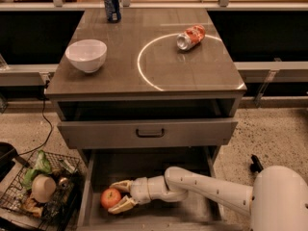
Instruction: Place apple into middle drawer
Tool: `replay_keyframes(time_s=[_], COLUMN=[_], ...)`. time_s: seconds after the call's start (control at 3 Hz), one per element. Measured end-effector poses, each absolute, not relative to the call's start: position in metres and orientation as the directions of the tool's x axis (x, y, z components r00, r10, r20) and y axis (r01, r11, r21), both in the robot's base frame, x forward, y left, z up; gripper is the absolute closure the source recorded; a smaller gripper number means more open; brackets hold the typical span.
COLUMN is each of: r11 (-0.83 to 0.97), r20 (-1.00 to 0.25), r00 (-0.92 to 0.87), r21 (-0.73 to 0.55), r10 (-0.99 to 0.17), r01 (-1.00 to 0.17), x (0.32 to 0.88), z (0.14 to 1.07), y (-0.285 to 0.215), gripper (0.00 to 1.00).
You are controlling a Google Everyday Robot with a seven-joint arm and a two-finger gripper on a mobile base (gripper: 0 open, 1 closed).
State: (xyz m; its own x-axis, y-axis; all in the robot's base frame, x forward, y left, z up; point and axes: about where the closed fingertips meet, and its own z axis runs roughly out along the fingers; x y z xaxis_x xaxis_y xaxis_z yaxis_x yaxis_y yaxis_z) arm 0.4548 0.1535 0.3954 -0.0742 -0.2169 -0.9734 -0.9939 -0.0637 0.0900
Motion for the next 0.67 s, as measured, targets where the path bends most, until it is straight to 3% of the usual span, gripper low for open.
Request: replay_keyframes(time_s=[0.33,0.67], r11=[-0.067,-0.071], r20=[-0.974,-0.974], r00=[-0.075,-0.075], r21=[0.091,0.092], r10=[-0.216,-0.214], r01=[-0.994,-0.993], x=[0.4538,0.4523], z=[0.3955,0.3957], y=[0.1551,0.1573], gripper=[0.61,0.29])
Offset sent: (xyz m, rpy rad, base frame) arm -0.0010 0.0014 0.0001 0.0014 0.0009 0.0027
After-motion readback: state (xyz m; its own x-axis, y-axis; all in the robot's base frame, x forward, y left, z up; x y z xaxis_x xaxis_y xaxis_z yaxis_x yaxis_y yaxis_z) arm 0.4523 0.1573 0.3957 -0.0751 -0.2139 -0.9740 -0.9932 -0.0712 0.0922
